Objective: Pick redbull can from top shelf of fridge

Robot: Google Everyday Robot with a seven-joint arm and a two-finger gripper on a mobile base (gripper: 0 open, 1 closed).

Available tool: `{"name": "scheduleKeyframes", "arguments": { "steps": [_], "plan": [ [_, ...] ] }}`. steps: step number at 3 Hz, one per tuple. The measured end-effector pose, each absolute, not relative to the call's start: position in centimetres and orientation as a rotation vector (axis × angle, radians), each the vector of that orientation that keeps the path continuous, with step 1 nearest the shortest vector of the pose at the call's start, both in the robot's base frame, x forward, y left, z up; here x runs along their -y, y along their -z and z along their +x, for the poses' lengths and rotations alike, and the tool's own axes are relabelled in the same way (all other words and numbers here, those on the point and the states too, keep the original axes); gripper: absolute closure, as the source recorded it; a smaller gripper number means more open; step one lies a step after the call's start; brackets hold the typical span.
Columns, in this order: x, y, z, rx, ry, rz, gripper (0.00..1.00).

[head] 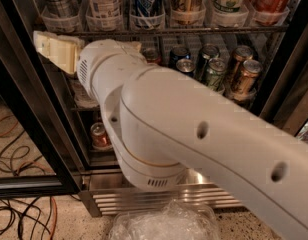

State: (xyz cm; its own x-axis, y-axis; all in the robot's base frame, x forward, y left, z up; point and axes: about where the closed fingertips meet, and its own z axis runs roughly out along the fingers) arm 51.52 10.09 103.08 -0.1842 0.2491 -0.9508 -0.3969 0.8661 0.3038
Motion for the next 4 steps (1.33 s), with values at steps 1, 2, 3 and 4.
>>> {"name": "scheduleKeyframes", "arguments": {
  "steps": [1,2,3,4],
  "plan": [
    [-11.5,-104.5,52.9,-1.665,-0.564,-0.155,0.0],
    [-12.6,-105.6,53.4,-1.705,-0.486,-0.158,0.0],
    [-13.0,-106.9,53.3,-1.745,-0.407,-0.095,0.0],
    [-13.4,-108.0,52.5,-1.734,-0.372,-0.088,0.0]
  ]
}}
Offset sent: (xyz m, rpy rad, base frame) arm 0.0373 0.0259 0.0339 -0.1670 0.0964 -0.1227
